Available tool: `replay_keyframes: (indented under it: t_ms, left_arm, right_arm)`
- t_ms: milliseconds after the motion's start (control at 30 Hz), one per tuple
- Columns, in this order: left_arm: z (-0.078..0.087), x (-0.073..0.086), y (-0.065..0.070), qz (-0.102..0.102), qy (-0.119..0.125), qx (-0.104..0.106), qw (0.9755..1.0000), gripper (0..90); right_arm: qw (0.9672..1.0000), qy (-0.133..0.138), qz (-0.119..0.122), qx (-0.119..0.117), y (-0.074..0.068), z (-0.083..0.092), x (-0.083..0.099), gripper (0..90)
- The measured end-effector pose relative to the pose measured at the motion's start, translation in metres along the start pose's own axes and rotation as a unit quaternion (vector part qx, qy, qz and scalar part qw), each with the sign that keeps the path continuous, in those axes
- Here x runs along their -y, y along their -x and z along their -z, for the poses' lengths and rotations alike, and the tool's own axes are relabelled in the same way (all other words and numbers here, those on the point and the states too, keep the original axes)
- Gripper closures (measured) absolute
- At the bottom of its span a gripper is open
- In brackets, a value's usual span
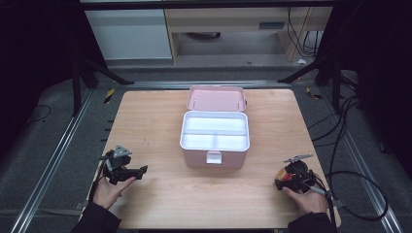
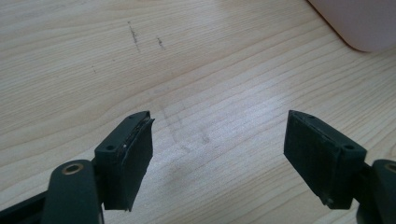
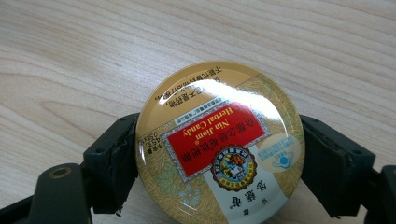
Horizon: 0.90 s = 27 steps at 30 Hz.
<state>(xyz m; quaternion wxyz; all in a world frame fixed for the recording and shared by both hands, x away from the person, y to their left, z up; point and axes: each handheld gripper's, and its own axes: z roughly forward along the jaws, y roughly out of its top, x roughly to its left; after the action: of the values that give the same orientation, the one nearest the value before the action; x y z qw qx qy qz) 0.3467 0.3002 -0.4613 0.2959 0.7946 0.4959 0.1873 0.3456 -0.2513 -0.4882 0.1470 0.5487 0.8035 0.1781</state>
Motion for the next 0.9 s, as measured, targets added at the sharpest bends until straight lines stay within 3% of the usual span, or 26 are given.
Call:
replay_keyframes:
  t_ms: [267,367,400,467,500,533,567,600,633,667,700,733,767,833,900]
  left_arm:
    - [0.001,-0.002,0.000,0.001,0.003,0.000,1.0000,24.0]
    - [0.004,-0.006,-0.001,0.001,0.007,0.001,1.0000,24.0]
    - [0.007,-0.013,-0.001,0.002,0.013,0.002,0.9999,24.1]
    - [0.009,-0.016,0.000,0.001,0.016,0.005,0.9999,24.9]
    - [0.011,-0.021,0.001,0.000,0.020,0.007,0.9998,24.9]
    - [0.013,-0.027,0.004,-0.003,0.026,0.010,0.9996,25.0]
    - [0.015,-0.036,0.008,-0.007,0.033,0.018,0.9993,25.8]
    - [0.015,-0.036,0.008,-0.007,0.033,0.018,0.9993,25.8]
    - [0.017,-0.043,0.011,-0.008,0.040,0.021,0.9989,25.8]
    - [0.019,-0.056,0.017,-0.014,0.057,0.034,0.9977,26.7]
    - [0.019,-0.056,0.017,-0.014,0.057,0.034,0.9977,26.9]
    - [0.020,-0.071,0.024,-0.018,0.069,0.041,0.9966,27.0]
    - [0.020,-0.071,0.024,-0.018,0.069,0.041,0.9966,27.7]
    - [0.019,-0.088,0.032,-0.024,0.081,0.055,0.9949,28.6]
    - [0.018,-0.095,0.036,-0.029,0.085,0.064,0.9939,28.8]
  right_arm:
    - [0.9998,0.018,0.004,0.005,-0.001,0.002,0.001,16.3]
    - [0.9991,0.041,-0.001,0.009,0.000,0.008,-0.002,14.0]
    - [0.9978,0.065,-0.002,0.011,-0.001,0.014,-0.006,14.9]
    - [0.9962,0.086,0.005,0.007,-0.002,0.018,-0.011,16.3]
    - [0.9962,0.086,0.005,0.007,-0.002,0.018,-0.011,16.3]
    - [0.9948,0.101,0.006,0.009,-0.004,0.021,-0.014,17.2]
    - [0.9906,0.134,0.022,0.016,-0.009,0.028,-0.021,19.0]
    - [0.9906,0.134,0.022,0.016,-0.009,0.028,-0.021,19.0]
    - [0.9876,0.154,0.024,0.019,-0.011,0.032,-0.025,20.5]
    - [0.9823,0.186,0.025,0.002,-0.016,0.039,-0.033,22.9]
    - [0.9797,0.199,0.024,-0.007,-0.019,0.042,-0.038,23.3]
    - [0.9778,0.207,0.027,-0.013,-0.022,0.044,-0.043,23.8]
    - [0.9778,0.207,0.027,-0.013,-0.022,0.044,-0.043,23.8]
    - [0.9732,0.227,0.033,-0.023,-0.029,0.049,-0.059,24.9]
    - [0.9718,0.232,0.035,-0.026,-0.031,0.050,-0.062,25.5]
